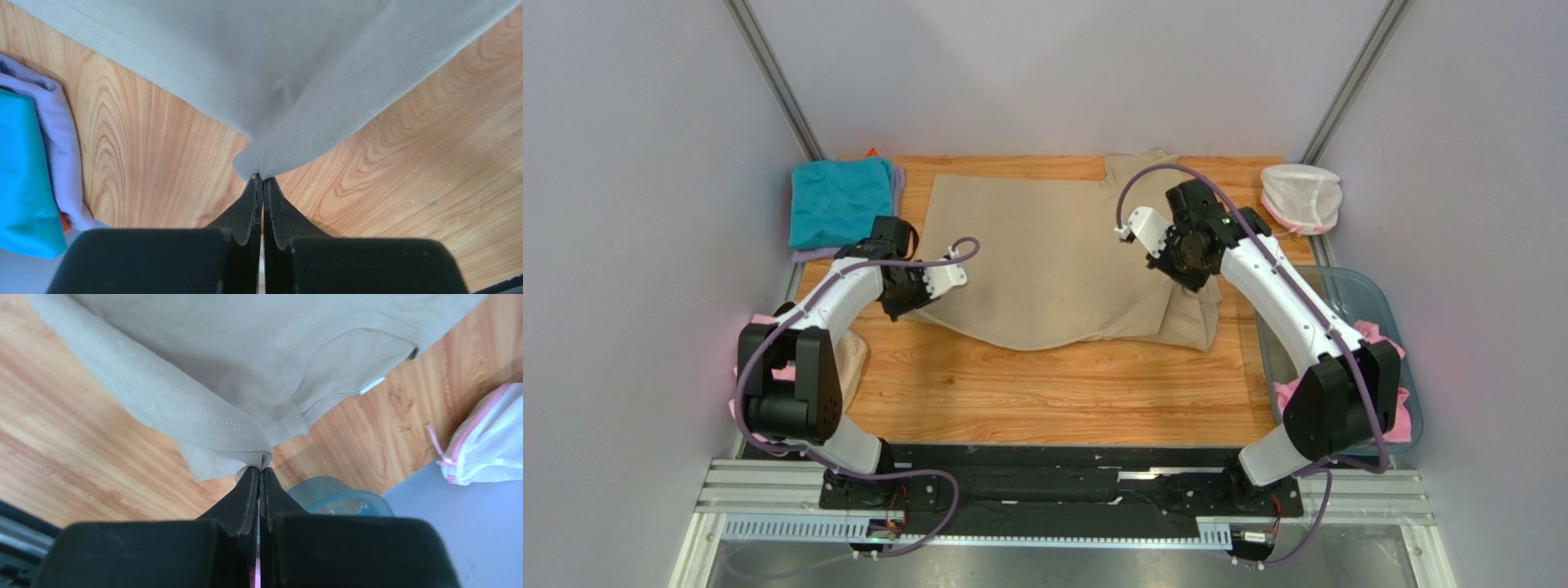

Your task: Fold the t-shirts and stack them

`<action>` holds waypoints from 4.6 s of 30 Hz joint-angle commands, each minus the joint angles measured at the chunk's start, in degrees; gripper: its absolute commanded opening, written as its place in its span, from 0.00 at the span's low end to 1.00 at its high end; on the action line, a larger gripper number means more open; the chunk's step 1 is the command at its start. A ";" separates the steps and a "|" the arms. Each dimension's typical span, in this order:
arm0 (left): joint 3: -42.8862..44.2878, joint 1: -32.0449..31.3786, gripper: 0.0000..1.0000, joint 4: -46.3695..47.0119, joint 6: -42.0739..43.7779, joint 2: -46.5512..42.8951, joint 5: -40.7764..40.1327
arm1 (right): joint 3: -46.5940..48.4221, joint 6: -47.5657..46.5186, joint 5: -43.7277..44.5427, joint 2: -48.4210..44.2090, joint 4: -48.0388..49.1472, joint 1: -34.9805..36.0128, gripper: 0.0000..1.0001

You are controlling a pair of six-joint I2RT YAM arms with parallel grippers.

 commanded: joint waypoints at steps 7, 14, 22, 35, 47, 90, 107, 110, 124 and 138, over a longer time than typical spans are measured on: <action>8.67 0.38 0.00 1.00 -1.66 7.65 -1.50 | 14.37 -3.24 1.38 10.59 0.84 -3.90 0.00; 17.10 0.38 0.00 -0.14 -2.62 13.89 -2.46 | 19.29 -3.77 1.29 16.65 0.67 -6.54 0.00; 26.77 0.38 0.00 -2.08 -3.59 20.84 -3.16 | 26.06 -3.77 1.12 22.89 0.67 -7.68 0.00; 30.12 0.38 0.00 -1.46 -3.59 26.64 -4.13 | 34.68 -3.42 2.17 32.74 0.58 -7.86 0.00; 31.26 0.38 0.00 -0.58 -3.85 27.70 -4.40 | 37.40 -3.68 3.31 35.29 1.19 -8.82 0.00; 34.24 0.29 0.00 3.55 -5.61 31.74 -5.54 | 41.71 -3.07 6.83 45.40 6.56 -10.49 0.00; 34.16 0.29 0.00 4.95 -5.96 32.27 -7.74 | 41.97 -2.19 8.41 45.66 7.70 -11.64 0.18; 33.46 0.29 0.12 5.65 -6.14 31.83 -7.74 | 41.45 -1.23 8.15 45.31 8.22 -11.64 0.37; 29.59 0.20 0.66 7.94 -6.23 29.46 -8.26 | 28.36 2.03 1.12 35.83 10.24 -9.88 0.52; 27.83 0.03 0.72 8.73 -6.40 28.05 -8.27 | 21.49 4.05 -2.75 30.54 11.04 -5.22 0.61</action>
